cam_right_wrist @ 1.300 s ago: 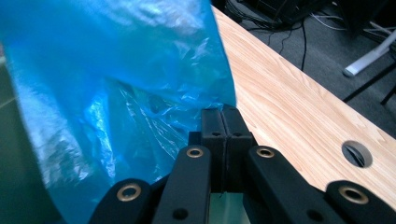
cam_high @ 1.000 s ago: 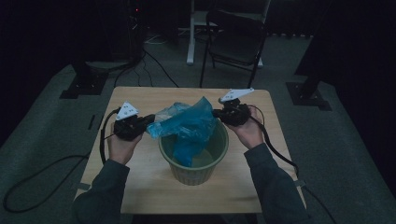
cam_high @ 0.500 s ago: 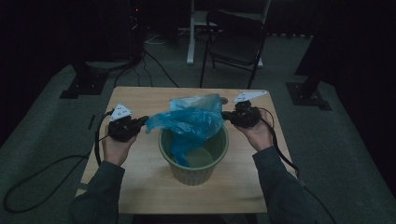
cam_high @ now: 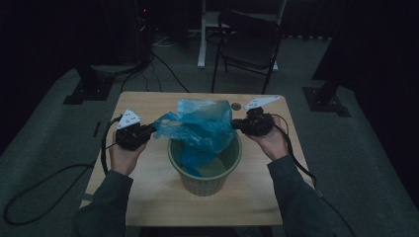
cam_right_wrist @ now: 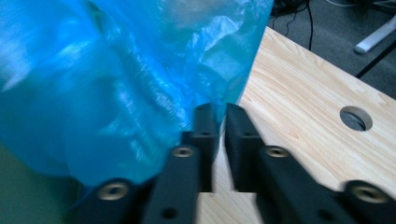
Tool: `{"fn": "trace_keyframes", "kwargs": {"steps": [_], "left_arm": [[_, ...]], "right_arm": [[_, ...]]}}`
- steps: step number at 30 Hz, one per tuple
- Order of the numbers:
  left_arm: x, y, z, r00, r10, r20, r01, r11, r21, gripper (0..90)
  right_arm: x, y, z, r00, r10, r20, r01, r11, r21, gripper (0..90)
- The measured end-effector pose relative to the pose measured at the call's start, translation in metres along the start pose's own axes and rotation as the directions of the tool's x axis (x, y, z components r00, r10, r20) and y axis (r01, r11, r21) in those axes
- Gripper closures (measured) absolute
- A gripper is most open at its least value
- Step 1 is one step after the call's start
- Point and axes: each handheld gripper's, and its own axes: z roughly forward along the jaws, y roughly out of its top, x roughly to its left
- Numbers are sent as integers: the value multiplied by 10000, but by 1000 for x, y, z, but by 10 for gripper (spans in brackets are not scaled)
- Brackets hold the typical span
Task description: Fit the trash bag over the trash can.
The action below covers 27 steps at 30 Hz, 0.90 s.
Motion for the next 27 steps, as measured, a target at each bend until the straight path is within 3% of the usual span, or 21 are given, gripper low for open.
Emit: {"fn": "trace_keyframes", "kwargs": {"steps": [1,2,5,17,21,23,27], "left_arm": [[0,0,0,10000,0,0,0,10000,0,897],[-2,2,0,10000,75,46,-75,10000,-27,896],[-4,4,1,9999,137,71,-137,9999,-89,895],[-7,7,4,9996,233,171,-230,9996,-172,879],[-8,7,4,9993,310,199,-306,9993,-203,878],[-9,7,4,9992,353,197,-349,9992,-203,878],[-8,6,3,9991,364,207,-361,9992,-172,880]], "right_arm": [[0,0,0,10000,0,0,0,10000,0,733],[2,2,-2,9999,-117,19,117,9996,-246,604],[2,4,-6,9998,-183,15,184,9989,-438,555],[4,17,-14,9992,-380,-99,365,9913,-1263,496],[3,22,-9,9994,-336,24,336,9921,-1212,550],[1,25,-6,9997,-254,24,255,9937,-1092,718],[-8,27,0,9978,591,299,-564,9948,-850,847]]}}
